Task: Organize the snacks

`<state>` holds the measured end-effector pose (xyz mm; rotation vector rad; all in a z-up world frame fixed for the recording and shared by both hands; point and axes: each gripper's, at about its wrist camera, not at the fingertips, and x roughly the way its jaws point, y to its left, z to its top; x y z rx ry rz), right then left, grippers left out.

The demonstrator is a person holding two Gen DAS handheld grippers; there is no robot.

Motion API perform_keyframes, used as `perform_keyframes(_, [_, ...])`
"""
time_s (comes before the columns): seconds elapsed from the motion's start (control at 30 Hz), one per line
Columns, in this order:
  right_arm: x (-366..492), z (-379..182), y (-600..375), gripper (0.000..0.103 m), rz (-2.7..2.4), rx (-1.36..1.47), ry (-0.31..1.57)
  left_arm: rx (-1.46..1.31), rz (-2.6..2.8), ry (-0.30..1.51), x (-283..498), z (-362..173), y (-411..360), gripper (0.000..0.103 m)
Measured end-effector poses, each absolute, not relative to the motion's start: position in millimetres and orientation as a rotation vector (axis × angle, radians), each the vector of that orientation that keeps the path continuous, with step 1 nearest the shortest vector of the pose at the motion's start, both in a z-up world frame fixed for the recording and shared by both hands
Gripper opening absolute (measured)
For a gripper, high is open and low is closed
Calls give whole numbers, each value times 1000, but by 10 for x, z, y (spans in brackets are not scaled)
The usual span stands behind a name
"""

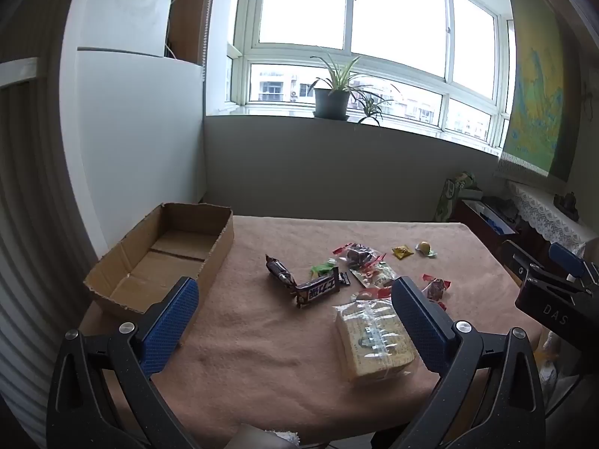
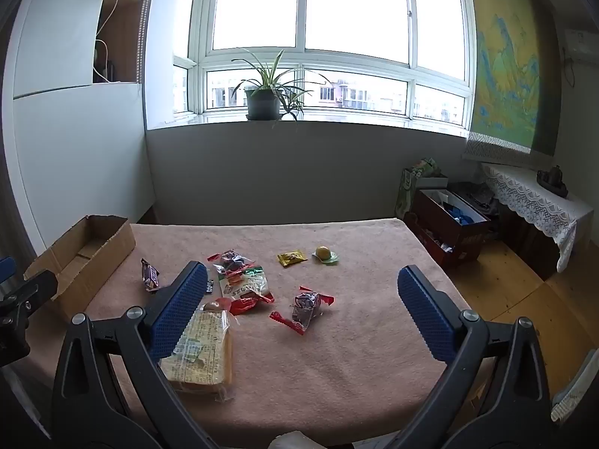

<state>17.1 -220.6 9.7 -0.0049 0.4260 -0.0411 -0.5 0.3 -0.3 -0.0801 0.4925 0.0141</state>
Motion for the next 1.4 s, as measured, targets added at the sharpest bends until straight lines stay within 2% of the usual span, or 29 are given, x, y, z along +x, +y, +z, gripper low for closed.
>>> perform_keyframes(1.4, [150, 127, -2177, 103, -32, -7, 420, -98, 12, 493, -9, -9, 15, 102])
